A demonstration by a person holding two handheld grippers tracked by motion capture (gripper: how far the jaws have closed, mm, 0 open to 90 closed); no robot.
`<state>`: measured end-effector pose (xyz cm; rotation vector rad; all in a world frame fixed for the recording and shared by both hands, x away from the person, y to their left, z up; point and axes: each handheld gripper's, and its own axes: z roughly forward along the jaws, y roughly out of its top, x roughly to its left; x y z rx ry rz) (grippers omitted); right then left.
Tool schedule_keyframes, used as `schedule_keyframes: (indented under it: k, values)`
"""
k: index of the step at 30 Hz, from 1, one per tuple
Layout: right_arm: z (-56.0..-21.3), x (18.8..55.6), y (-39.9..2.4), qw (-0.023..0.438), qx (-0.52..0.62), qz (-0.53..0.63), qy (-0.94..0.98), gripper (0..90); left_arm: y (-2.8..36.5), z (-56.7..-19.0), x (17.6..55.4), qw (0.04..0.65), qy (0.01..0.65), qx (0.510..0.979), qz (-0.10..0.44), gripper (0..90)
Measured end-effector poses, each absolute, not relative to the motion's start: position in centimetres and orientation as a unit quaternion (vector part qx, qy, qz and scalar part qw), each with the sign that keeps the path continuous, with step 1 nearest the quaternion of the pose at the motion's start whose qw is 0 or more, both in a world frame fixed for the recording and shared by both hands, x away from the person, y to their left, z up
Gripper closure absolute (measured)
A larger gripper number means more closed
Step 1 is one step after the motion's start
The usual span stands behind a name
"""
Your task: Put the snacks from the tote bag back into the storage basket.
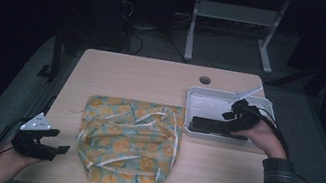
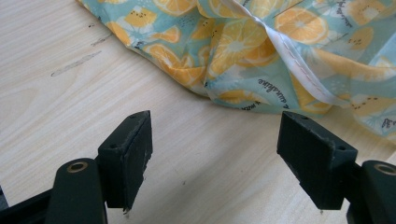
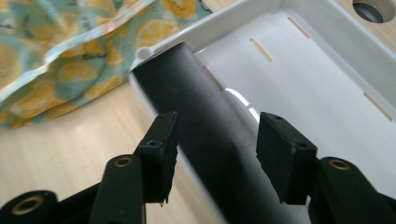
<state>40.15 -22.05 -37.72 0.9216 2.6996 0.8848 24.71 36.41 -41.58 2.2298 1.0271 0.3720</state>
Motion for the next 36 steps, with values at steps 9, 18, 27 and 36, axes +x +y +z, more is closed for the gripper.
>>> schedule_keyframes:
  k: [9, 18, 27, 36]
  values:
    - [-37.6, 36.0, -23.1, 0.095, 0.309, 0.331, 0.887, 40.6, 36.4, -41.7, 24.8, 0.322, 0.392, 0.85, 0.14, 26.3]
    - [-38.7, 32.4, -22.9, 0.112, 0.304, 0.352, 0.878, 33.6, 36.3, -41.8, 24.8, 0.322, 0.392, 0.851, 0.139, 26.2]
    - [-40.6, 29.8, -22.8, 0.127, 0.32, 0.363, 0.866, 23.6, 36.3, -42.0, 24.9, 0.322, 0.392, 0.85, 0.14, 26.2]
    - [-43.0, 27.1, -22.7, 0.141, 0.333, 0.355, 0.862, 18.6, 36.2, -42.1, 24.9, 0.319, 0.394, 0.851, 0.137, 26.2]
